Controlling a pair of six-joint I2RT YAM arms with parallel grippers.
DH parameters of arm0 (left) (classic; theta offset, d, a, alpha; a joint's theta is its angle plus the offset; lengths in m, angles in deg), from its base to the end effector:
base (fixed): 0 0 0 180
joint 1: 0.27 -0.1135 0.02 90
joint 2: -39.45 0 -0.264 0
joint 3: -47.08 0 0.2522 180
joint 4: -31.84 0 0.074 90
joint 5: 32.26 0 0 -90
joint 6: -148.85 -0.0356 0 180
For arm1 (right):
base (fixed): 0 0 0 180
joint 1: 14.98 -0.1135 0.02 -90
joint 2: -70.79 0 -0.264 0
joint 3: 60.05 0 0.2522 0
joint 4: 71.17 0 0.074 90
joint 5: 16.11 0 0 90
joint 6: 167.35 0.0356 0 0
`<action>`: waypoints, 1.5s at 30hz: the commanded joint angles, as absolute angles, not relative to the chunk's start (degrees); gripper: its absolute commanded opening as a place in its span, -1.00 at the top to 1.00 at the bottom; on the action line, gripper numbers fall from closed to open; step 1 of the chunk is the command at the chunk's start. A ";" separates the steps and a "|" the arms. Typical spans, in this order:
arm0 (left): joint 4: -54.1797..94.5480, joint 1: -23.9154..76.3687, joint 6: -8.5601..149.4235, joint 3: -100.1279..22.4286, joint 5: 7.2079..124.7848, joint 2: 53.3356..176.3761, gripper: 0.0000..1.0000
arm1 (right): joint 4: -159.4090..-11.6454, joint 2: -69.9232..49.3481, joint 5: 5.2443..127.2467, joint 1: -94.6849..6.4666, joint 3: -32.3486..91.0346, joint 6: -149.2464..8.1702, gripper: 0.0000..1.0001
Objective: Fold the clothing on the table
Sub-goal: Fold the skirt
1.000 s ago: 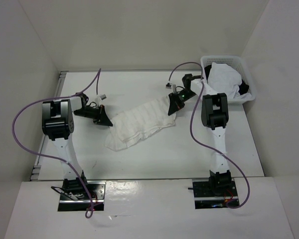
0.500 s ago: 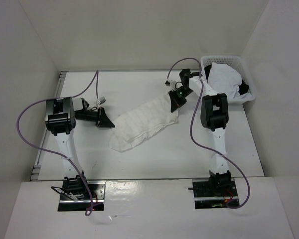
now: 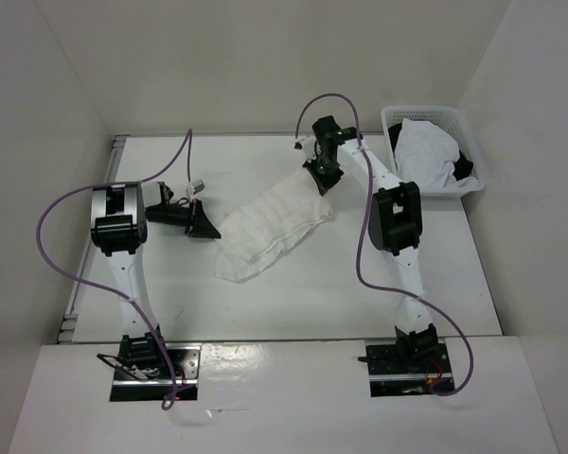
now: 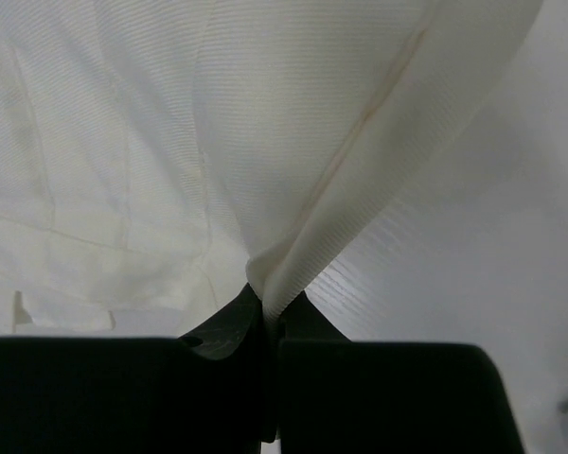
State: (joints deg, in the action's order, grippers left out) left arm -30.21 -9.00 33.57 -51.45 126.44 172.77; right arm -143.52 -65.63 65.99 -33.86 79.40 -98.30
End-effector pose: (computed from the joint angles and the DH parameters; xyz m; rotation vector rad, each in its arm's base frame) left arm 0.3983 0.0276 0.0754 0.2496 2.4006 -1.6182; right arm 0.4731 0.1670 0.2066 -0.9774 2.5952 0.1823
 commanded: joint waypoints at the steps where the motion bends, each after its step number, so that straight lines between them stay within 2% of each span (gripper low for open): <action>1: -29.29 -9.33 31.78 -52.73 127.34 174.18 1.00 | -142.24 -60.78 75.09 -38.09 82.29 -98.53 1.00; 8: -30.35 -9.85 30.38 -52.20 127.87 175.33 1.00 | -147.41 -60.25 79.60 -48.10 88.43 -98.53 1.00; 13: -30.35 -10.37 29.85 -52.20 128.39 175.33 1.00 | -156.73 -64.28 80.39 -52.51 102.05 -98.53 1.00; 19: -30.96 -10.91 28.71 -51.67 128.40 175.33 1.00 | -158.31 -62.80 78.64 -56.90 99.70 -99.93 1.00; 26: -32.80 -11.43 27.04 -51.67 128.40 175.33 1.00 | -159.11 -66.39 79.60 -60.50 95.83 -101.00 1.00; 45: -33.34 -11.96 25.98 -50.09 128.93 173.75 1.00 | -159.11 -71.59 73.97 -68.15 96.36 -99.42 1.00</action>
